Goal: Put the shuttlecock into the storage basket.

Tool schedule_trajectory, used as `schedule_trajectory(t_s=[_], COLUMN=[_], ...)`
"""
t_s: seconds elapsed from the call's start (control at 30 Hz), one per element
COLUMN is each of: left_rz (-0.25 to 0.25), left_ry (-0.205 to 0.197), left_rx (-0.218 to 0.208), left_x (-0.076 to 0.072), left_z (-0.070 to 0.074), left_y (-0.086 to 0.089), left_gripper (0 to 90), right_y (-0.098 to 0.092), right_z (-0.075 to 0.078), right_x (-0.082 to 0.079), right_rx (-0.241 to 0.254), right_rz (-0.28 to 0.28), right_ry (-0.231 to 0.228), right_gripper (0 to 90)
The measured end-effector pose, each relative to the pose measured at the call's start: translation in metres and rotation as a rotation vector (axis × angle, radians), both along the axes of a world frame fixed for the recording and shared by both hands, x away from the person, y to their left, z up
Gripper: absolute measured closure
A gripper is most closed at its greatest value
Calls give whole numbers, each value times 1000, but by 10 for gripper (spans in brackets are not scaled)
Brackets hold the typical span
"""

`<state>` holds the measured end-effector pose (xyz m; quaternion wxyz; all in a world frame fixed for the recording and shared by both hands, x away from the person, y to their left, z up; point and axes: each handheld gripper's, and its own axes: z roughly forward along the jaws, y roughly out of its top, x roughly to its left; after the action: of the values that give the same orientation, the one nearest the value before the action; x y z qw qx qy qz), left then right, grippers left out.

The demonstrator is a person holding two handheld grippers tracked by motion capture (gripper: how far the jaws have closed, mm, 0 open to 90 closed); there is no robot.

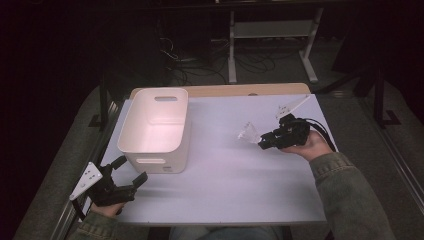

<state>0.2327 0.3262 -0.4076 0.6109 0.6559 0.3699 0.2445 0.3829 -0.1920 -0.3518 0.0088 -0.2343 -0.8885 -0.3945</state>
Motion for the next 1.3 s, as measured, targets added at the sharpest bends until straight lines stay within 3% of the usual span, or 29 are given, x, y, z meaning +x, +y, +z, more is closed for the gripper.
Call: schedule_trajectory(t_s=[0.17,0.5,1.3], left_rz=[-2,-1,-3], left_ry=[-3,1,2], left_rx=[-1,-2,-7], left_x=[0,-1,-1], left_z=[0,0,0], left_y=[0,-1,0], left_gripper=[0,0,0], right_y=[5,20,50], right_z=[8,15,41], right_x=[1,5,10], right_rx=[29,27,118], right_rz=[1,5,50], right_ry=[4,-6,-17], right_gripper=[637,637,636])
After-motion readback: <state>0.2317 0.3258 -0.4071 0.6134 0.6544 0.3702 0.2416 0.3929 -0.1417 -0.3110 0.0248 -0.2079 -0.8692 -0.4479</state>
